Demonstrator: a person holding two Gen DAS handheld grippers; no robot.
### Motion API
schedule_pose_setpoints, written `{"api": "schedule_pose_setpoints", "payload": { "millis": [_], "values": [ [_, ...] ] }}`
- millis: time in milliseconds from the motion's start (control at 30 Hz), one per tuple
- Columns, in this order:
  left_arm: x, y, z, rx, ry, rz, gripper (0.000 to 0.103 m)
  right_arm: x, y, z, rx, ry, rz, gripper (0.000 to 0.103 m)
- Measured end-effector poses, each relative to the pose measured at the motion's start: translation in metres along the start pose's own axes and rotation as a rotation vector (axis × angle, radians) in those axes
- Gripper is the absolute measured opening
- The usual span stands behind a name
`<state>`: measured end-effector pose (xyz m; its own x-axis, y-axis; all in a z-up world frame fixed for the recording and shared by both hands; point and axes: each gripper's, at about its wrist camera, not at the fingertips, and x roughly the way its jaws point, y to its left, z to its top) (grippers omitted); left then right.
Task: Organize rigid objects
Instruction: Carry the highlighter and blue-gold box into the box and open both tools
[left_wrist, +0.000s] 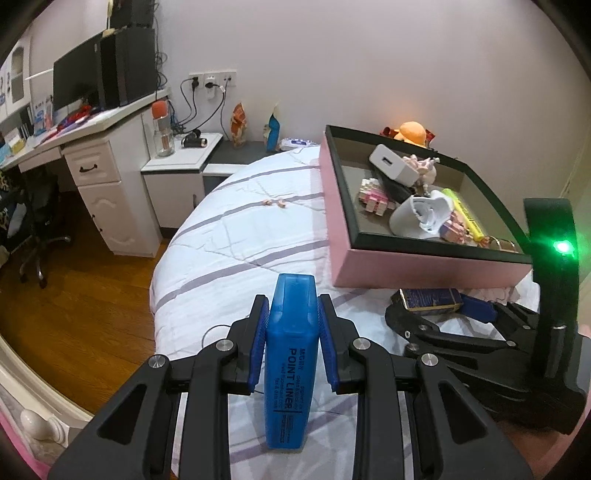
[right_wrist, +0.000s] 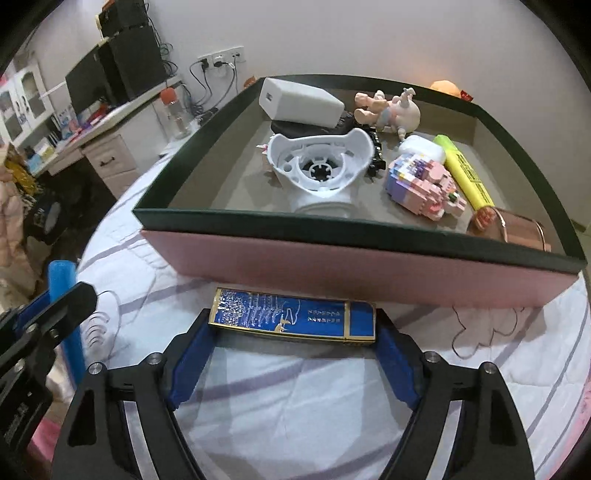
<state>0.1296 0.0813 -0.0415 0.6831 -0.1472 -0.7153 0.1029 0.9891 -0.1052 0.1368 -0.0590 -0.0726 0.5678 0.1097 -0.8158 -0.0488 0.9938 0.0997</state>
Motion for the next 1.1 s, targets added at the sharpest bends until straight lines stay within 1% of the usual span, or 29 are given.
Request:
{"api": "schedule_pose_setpoints", "payload": {
  "millis": [167,233,433,533,633,733,833,933,1100],
  "values": [
    [-0.007,-0.01,0.001,0.013,-0.008,0.004,0.027,-0.02,-0.02,-0.008,0.01,-0.017,0.043,0.083],
    [-0.01,-0.016,0.004,0.024,-0.014,0.003,0.027,-0.037,-0.03,-0.009,0.013,-0.043,0.057,0.083],
    [-0.016,-0.042,0.021,0.059,-0.037,-0.032,0.027,-0.082,-0.058,0.015,0.031,-0.131,0.083,0.083],
    [-0.016,-0.056,0.036,0.078,-0.056,-0.051,0.027,-0.092,-0.066,0.032,0.031,-0.166,0.073,0.083],
    [-0.014,-0.07,0.058,0.094,-0.076,-0.074,0.027,-0.097,-0.079,0.052,0.035,-0.186,0.059,0.083],
    [-0.008,-0.081,0.079,0.103,-0.09,-0.089,0.027,-0.097,-0.096,0.075,0.039,-0.193,0.057,0.083],
    [0.004,-0.091,0.1,0.108,-0.086,-0.112,0.027,-0.092,-0.102,0.09,0.02,-0.19,0.052,0.083],
    [0.024,-0.099,0.119,0.116,-0.072,-0.122,0.027,-0.078,-0.106,0.108,-0.009,-0.168,0.047,0.083],
    [0.054,-0.11,0.14,0.131,-0.046,-0.122,0.027,-0.042,-0.115,0.128,-0.033,-0.108,0.025,0.083]
  ]
}}
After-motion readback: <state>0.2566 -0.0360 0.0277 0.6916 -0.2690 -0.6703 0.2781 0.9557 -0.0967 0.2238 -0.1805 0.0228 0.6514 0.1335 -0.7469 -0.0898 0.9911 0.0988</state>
